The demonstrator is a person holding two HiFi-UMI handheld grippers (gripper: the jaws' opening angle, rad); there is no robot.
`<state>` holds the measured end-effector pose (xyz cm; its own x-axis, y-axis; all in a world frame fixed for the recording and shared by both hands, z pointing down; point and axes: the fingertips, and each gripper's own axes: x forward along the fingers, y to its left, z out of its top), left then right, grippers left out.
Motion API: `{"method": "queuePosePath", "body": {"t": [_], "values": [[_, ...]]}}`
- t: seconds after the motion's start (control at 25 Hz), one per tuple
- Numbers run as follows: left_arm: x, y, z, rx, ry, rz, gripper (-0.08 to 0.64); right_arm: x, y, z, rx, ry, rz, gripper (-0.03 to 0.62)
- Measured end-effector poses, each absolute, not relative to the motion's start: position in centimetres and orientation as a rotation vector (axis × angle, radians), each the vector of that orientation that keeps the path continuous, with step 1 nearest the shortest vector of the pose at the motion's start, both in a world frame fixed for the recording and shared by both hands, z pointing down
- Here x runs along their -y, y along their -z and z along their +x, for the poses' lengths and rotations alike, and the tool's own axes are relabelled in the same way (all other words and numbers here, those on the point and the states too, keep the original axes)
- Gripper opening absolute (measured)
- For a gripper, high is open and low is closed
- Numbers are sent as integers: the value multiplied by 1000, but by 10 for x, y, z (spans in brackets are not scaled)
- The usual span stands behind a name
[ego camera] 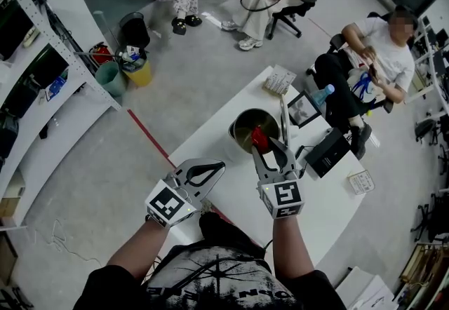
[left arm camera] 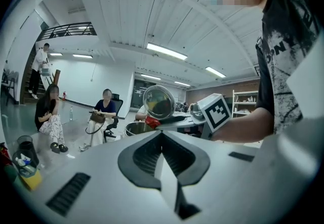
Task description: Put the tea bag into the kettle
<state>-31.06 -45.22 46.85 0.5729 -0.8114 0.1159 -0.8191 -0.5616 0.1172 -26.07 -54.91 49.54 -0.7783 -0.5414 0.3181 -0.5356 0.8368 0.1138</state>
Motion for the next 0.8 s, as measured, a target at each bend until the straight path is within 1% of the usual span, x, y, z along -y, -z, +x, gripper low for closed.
{"method": "queuePosePath", "body": {"t": [0.08, 0.16, 0.32, 0.56, 0.8], "values": [[451, -469, -312, 1391, -73, 2637, 8, 547, -495, -263, 2692, 6, 789, 161], [449, -470, -312, 1395, -80, 2646, 8, 544, -495, -265, 2705, -5, 769, 216], [446, -469, -312, 1403, -80, 2637, 8, 542, -495, -267, 2709, -8, 768, 241], [446, -468, -314, 1417, -86, 2635, 8, 543, -495, -267, 2711, -2, 761, 241], [439, -466, -314, 1434, -80, 2631, 8, 537, -493, -267, 2709, 71, 756, 239]]}}
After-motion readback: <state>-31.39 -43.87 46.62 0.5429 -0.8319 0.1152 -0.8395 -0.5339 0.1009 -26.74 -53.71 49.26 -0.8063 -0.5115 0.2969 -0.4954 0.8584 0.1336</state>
